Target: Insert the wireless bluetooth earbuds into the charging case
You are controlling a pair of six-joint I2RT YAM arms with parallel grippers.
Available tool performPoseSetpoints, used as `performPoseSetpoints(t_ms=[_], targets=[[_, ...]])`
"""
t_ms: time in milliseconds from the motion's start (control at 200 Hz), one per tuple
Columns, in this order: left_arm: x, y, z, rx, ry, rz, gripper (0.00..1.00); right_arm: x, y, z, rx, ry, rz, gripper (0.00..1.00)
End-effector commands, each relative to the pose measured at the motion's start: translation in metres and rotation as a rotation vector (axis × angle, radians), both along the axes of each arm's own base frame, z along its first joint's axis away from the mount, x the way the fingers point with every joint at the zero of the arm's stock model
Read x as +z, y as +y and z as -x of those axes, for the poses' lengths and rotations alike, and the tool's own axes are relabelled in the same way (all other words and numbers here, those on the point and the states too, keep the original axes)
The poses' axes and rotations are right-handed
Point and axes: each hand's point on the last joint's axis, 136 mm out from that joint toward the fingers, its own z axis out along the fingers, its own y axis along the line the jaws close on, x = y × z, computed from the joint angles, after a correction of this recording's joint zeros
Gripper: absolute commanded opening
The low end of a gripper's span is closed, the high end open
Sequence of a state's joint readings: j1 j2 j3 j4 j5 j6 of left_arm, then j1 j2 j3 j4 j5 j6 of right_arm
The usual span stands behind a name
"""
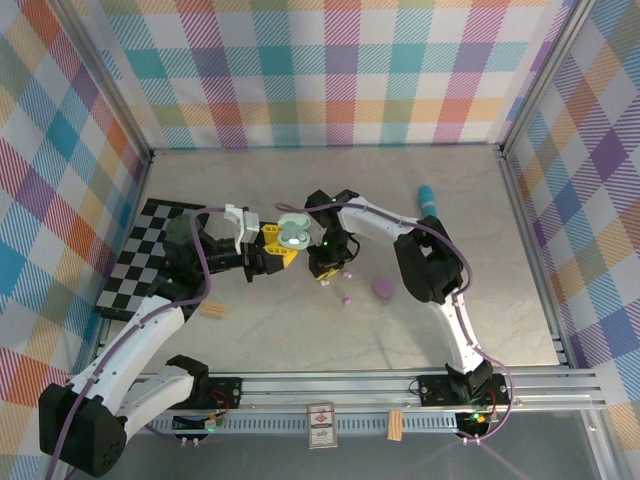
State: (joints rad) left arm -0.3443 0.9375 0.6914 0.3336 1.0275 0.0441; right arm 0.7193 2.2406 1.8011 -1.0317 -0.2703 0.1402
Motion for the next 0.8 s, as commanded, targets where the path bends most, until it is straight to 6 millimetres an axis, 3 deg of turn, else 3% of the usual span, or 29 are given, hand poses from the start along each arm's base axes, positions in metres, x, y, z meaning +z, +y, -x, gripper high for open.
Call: performPoseSetpoints(t_ms=[0, 180, 390, 560, 795], targets=[[0.008, 0.001, 0.005, -0.003, -0.045, 0.002, 0.35, -0.004, -0.001, -0.001, 0.027, 0.029, 0.017, 0.25], [0.010, 0.001, 0.004, -0.003, -0.046, -0.002, 0.35, -0.003, 0.001, -0.016, 0.046, -0.016, 0.047, 0.24], [0.014, 0.002, 0.004, 0.005, -0.060, 0.008, 0.35, 0.029, 0.004, -0.029, 0.036, -0.168, -0.013, 0.32], [0.023, 0.002, 0.005, -0.003, -0.070, 0.038, 0.35, 0.030, -0.005, -0.022, 0.087, -0.269, 0.036, 0.38], [0.046, 0.005, 0.018, -0.012, -0.113, 0.075, 0.35, 0.031, -0.011, -0.010, 0.181, -0.393, 0.179, 0.38]])
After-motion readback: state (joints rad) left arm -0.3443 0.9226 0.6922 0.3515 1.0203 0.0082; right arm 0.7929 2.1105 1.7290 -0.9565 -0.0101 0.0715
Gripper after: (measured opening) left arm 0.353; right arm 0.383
